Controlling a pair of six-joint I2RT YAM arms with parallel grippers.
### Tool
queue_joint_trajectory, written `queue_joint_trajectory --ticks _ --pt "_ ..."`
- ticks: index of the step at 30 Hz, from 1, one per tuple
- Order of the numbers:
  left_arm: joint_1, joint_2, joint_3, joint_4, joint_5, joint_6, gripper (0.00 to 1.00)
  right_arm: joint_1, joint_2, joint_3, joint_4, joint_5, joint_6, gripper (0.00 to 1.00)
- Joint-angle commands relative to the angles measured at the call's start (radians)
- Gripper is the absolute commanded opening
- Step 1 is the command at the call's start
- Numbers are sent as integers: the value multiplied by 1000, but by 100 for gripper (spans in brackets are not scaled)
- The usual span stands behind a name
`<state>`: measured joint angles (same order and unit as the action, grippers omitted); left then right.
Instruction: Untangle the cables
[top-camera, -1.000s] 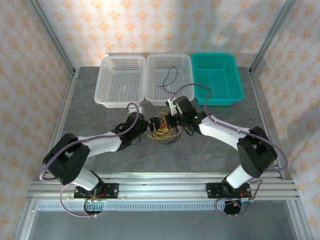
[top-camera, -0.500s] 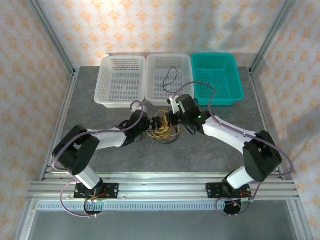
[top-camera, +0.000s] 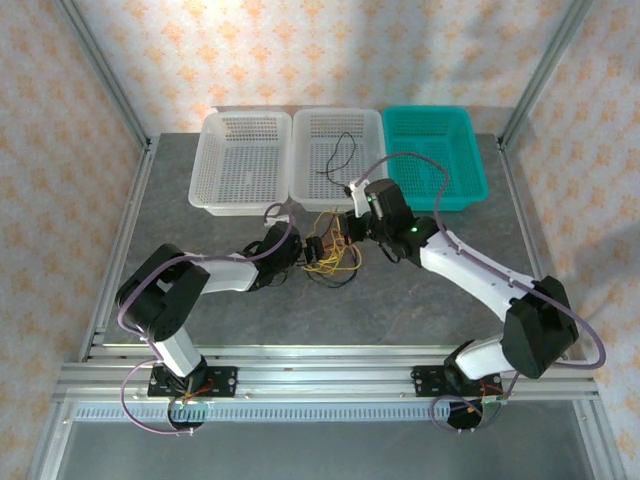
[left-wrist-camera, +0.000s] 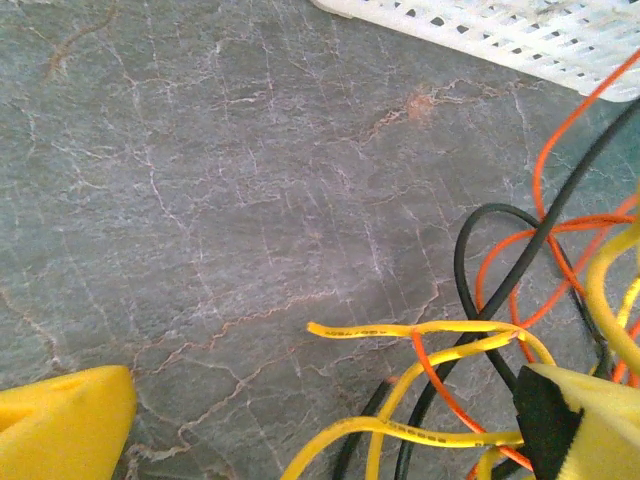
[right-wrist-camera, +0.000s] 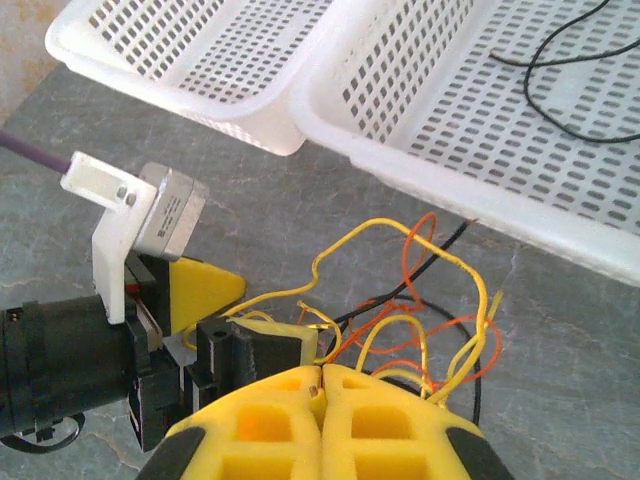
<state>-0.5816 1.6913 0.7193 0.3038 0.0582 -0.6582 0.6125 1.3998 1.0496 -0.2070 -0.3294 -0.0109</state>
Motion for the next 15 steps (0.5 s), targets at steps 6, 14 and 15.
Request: queue_joint_trajectory --ticks 6,14,15 --pt "8 31 -9 -23 -51 -15 99 -49 -71 75 -63 22 -53 0" --pt "9 41 -33 -31 -70 -12 99 -93 -109 108 -100 74 -97 0" --pt "9 42 -35 -34 -72 -11 99 -102 -114 111 -101 79 -101 0"
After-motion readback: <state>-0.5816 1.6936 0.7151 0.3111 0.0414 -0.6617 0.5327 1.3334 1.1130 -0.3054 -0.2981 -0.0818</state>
